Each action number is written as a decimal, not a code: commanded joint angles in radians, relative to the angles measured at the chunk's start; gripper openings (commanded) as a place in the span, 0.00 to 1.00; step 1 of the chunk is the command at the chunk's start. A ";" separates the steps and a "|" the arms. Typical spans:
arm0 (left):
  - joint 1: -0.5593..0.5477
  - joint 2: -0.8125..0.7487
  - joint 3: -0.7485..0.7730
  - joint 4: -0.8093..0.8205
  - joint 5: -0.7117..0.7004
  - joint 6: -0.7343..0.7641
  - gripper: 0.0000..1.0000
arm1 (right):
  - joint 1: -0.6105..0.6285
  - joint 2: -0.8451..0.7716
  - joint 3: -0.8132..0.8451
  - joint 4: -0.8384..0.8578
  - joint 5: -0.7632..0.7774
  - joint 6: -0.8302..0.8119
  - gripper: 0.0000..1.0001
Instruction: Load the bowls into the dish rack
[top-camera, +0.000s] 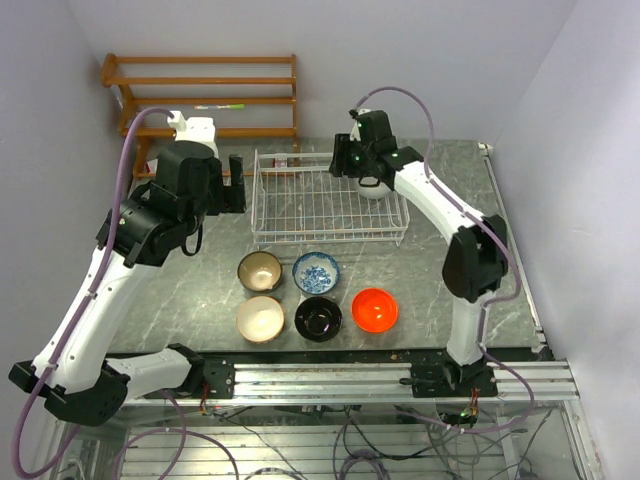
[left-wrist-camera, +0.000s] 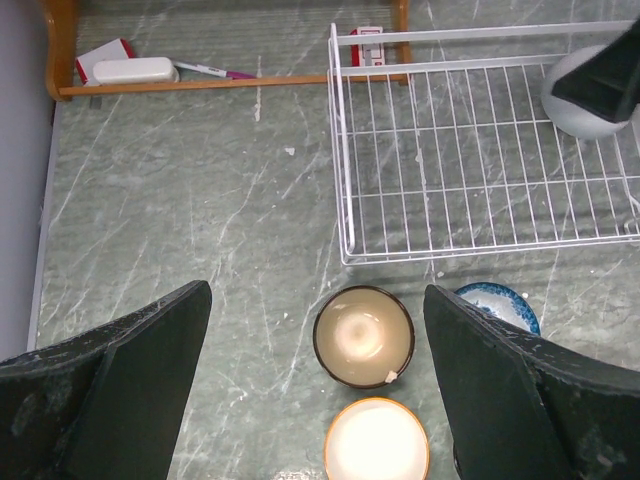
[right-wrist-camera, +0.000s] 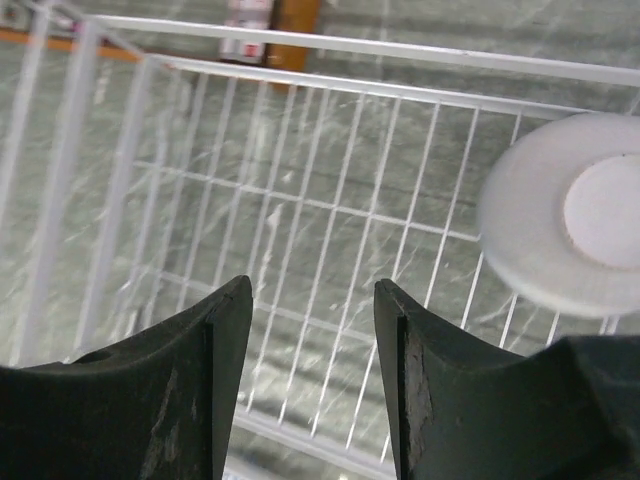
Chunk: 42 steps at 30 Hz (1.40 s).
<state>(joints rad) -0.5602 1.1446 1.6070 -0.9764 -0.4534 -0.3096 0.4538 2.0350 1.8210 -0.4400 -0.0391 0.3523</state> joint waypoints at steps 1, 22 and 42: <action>-0.005 0.012 0.037 0.023 -0.024 -0.013 0.99 | 0.033 -0.181 -0.065 -0.119 -0.014 -0.027 0.52; -0.006 0.010 0.083 0.013 -0.012 -0.020 0.99 | 0.567 -0.799 -0.735 -0.487 0.130 0.249 0.53; -0.006 -0.076 0.167 -0.142 -0.091 -0.064 0.99 | 0.806 -0.585 -0.697 -0.342 0.245 0.246 0.54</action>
<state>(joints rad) -0.5602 1.0760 1.7168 -1.0767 -0.5003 -0.3679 1.2503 1.4227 1.0939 -0.7540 0.0982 0.5644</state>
